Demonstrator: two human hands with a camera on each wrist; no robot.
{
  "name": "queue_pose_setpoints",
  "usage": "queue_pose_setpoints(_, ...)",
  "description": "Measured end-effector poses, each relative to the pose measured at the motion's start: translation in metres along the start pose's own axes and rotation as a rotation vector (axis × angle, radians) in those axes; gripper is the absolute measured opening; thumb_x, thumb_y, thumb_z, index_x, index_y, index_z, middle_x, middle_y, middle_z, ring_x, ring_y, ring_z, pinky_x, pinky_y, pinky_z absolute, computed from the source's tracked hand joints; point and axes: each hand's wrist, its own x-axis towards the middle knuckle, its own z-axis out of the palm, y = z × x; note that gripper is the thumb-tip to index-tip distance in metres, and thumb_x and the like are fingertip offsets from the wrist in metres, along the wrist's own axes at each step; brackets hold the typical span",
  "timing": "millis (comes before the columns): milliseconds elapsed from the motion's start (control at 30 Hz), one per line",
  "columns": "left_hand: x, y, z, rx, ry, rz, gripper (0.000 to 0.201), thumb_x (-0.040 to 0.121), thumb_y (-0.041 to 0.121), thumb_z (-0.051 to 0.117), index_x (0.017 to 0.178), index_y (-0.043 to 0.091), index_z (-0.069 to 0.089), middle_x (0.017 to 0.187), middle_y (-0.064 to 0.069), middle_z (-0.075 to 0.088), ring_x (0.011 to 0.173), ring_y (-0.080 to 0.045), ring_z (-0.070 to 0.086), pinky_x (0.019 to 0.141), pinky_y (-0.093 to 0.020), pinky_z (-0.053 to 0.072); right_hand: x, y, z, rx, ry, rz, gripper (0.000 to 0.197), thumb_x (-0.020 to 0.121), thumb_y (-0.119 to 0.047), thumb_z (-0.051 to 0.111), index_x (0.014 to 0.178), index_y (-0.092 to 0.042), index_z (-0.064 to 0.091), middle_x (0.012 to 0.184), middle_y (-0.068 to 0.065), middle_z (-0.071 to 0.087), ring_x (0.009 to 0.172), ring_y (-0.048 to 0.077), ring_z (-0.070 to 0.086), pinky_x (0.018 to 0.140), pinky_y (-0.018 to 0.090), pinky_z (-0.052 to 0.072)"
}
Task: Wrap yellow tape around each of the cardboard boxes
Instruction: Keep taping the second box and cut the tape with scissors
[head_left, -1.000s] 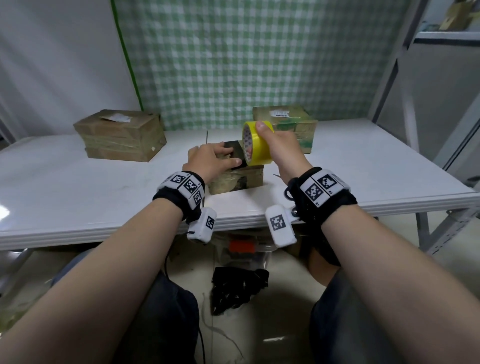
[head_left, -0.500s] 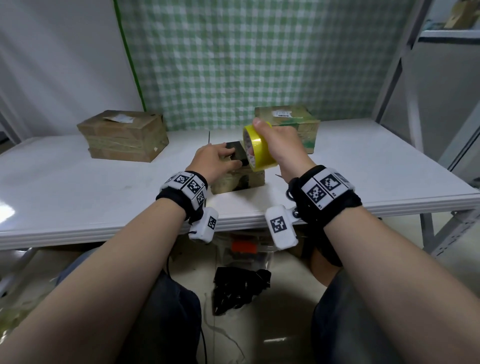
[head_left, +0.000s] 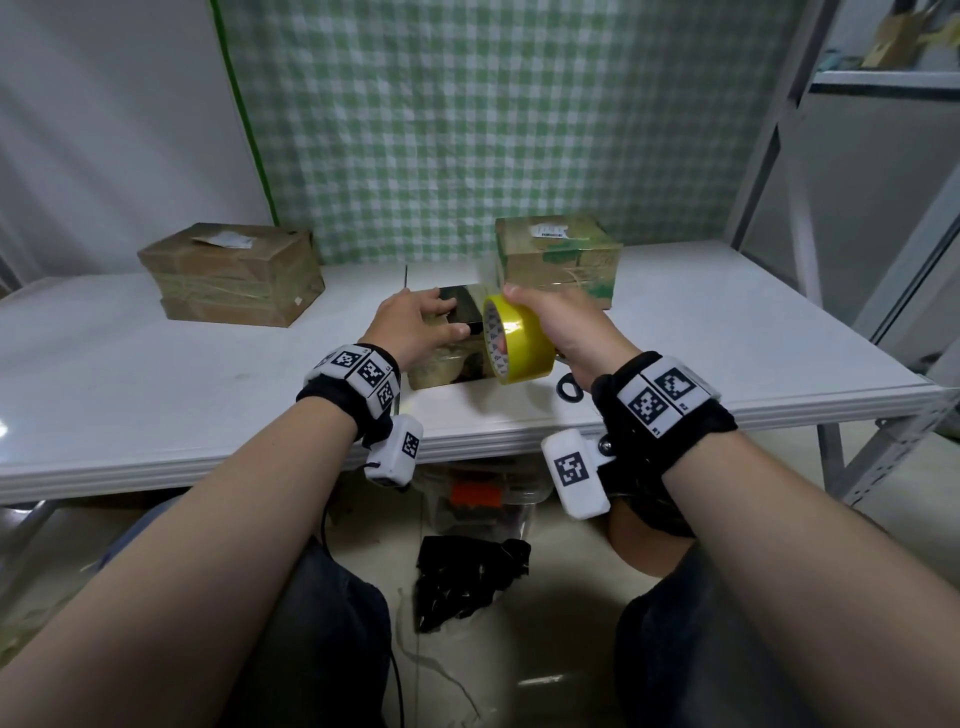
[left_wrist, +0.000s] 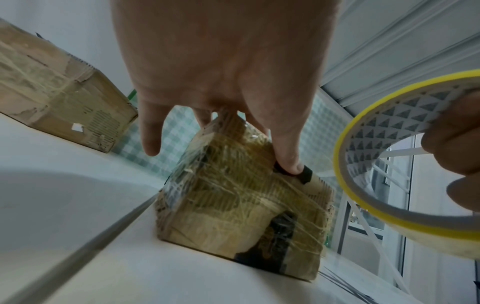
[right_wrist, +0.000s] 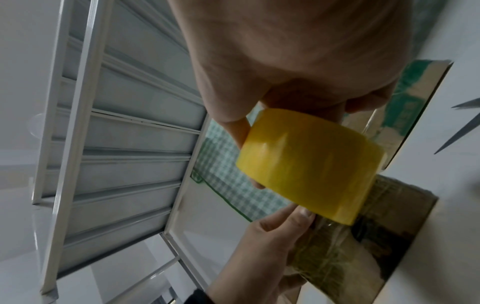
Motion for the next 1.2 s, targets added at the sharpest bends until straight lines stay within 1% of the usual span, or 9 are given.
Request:
queue_pose_setpoints(233, 0.0, -0.001, 0.001, 0.006, -0.009, 0.014, 0.059, 0.086, 0.036, 0.079, 0.14, 0.019, 0.061, 0.16, 0.001, 0.04, 0.152, -0.018, 0.024, 0.121, -0.035, 0.02, 0.002, 0.018, 0.001, -0.058, -0.077, 0.101, 0.032, 0.099, -0.03, 0.061, 0.116, -0.004, 0.06, 0.048, -0.006, 0.065, 0.041, 0.005, 0.062, 0.039, 0.012, 0.04)
queue_pose_setpoints(433, 0.001, -0.005, 0.004, 0.029, -0.024, 0.018, 0.061, 0.089, 0.04, 0.075, 0.144, 0.021, 0.057, 0.163, 0.002, 0.035, 0.156, -0.022, 0.01, 0.126, -0.047, 0.01, 0.012, 0.031, 0.002, -0.096, -0.105, 0.149, 0.026, 0.094, -0.038, 0.065, 0.1, -0.013, 0.066, 0.069, -0.001, 0.076, 0.065, 0.013, 0.074, 0.08, 0.034, 0.056)
queue_pose_setpoints(533, -0.003, -0.006, 0.002, 0.058, -0.046, 0.03, 0.061, 0.091, 0.039, 0.074, 0.146, 0.024, 0.054, 0.164, 0.004, 0.032, 0.156, -0.021, 0.008, 0.126, -0.046, 0.01, 0.024, 0.04, 0.005, -0.163, -0.08, 0.162, 0.059, 0.068, -0.061, 0.073, 0.107, -0.017, 0.068, 0.09, 0.002, 0.079, 0.089, 0.023, 0.075, 0.098, 0.046, 0.055)
queue_pose_setpoints(633, -0.004, -0.007, -0.004, 0.046, -0.052, 0.017, 0.071, 0.086, 0.027, 0.08, 0.15, 0.025, 0.049, 0.166, 0.002, 0.025, 0.155, -0.019, 0.016, 0.122, -0.035, 0.021, 0.043, 0.057, 0.004, -0.211, -0.077, 0.177, 0.086, 0.046, -0.073, 0.07, 0.114, -0.02, 0.067, 0.108, 0.004, 0.074, 0.102, 0.028, 0.071, 0.1, 0.05, 0.052)
queue_pose_setpoints(767, -0.005, -0.008, -0.01, -0.023, 0.001, -0.099, 0.089, 0.079, 0.018, 0.084, 0.155, 0.021, 0.037, 0.162, -0.007, 0.02, 0.142, -0.022, 0.036, 0.107, -0.024, 0.035, 0.024, 0.043, 0.007, -0.192, -0.089, 0.197, 0.075, 0.061, -0.063, 0.07, 0.119, -0.017, 0.063, 0.113, 0.007, 0.072, 0.102, 0.028, 0.069, 0.08, 0.037, 0.048)
queue_pose_setpoints(933, -0.007, -0.009, -0.011, -0.135, 0.033, -0.2, 0.088, 0.063, 0.034, 0.093, 0.139, 0.023, 0.05, 0.139, -0.004, 0.049, 0.12, -0.021, 0.057, 0.102, -0.042, 0.053, 0.024, 0.042, 0.004, -0.165, -0.067, 0.161, 0.052, 0.083, -0.052, 0.071, 0.113, -0.011, 0.062, 0.098, 0.007, 0.067, 0.084, 0.027, 0.064, 0.068, 0.035, 0.045)
queue_pose_setpoints(1067, -0.004, -0.005, -0.011, -0.228, 0.109, -0.199, 0.067, 0.067, 0.036, 0.093, 0.123, 0.02, 0.06, 0.119, 0.0, 0.061, 0.107, -0.016, 0.062, 0.08, -0.024, 0.051, 0.022, 0.036, 0.001, 0.14, -0.071, 0.1, 0.025, 0.093, -0.031, 0.071, 0.097, -0.007, 0.067, 0.08, 0.014, 0.072, 0.066, 0.027, 0.071, 0.064, 0.037, 0.06)
queue_pose_setpoints(1133, -0.003, -0.002, -0.011, -0.274, 0.146, -0.195, 0.06, 0.069, 0.04, 0.091, 0.118, 0.018, 0.063, 0.11, 0.004, 0.062, 0.101, -0.011, 0.062, 0.075, -0.02, 0.048, 0.021, 0.03, -0.003, 0.204, -0.006, 0.031, 0.017, 0.096, -0.028, 0.068, 0.09, -0.012, 0.068, 0.077, 0.008, 0.071, 0.065, 0.022, 0.07, 0.07, 0.038, 0.06)
queue_pose_setpoints(1200, -0.001, 0.0, -0.012, -0.343, 0.159, -0.233, 0.06, 0.065, 0.048, 0.089, 0.111, 0.016, 0.066, 0.104, 0.003, 0.067, 0.096, -0.012, 0.065, 0.082, -0.026, 0.052, 0.023, 0.025, -0.004, 0.254, 0.051, -0.046, 0.015, 0.095, -0.029, 0.07, 0.086, -0.017, 0.068, 0.084, 0.005, 0.068, 0.077, 0.023, 0.068, 0.085, 0.046, 0.057)
